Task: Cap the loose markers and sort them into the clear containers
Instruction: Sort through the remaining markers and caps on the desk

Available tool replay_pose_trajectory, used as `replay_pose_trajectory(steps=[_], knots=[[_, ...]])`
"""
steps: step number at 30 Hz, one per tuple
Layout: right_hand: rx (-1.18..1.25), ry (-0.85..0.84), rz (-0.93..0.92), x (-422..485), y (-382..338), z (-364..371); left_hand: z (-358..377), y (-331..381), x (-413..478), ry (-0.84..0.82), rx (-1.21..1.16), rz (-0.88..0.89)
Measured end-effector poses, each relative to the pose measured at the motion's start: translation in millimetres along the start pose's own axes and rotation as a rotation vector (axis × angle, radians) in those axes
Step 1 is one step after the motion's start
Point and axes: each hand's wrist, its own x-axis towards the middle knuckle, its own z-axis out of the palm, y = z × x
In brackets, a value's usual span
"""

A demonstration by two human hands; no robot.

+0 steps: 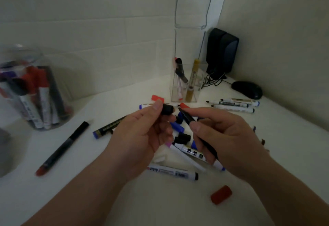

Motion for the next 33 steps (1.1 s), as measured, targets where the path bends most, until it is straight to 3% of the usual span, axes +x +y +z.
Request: replay_pose_trajectory(steps=[11,16,26,30,33], knots=[[-0.231,-0.112,-0.078,-3,-5,-8,-4,-10,-1,-0.026,0.238,0.054],[-0.372,-0.066,-0.118,-8,-6,-10,-10,-8,-2,-0.075,0.301,0.103],[-0.822,0.018,-0.503,-10,-7,-7,-11,-6,-5,-0.143,0.403,0.147],[-0.823,0.018,-0.479,-12,-5,-4,-11,-8,-6,-0.196,0.416,0.146],[-0.63,0.015,-0.392,-14,-8,-3,-13,-4,-6,-0.27,0.44,0.16]])
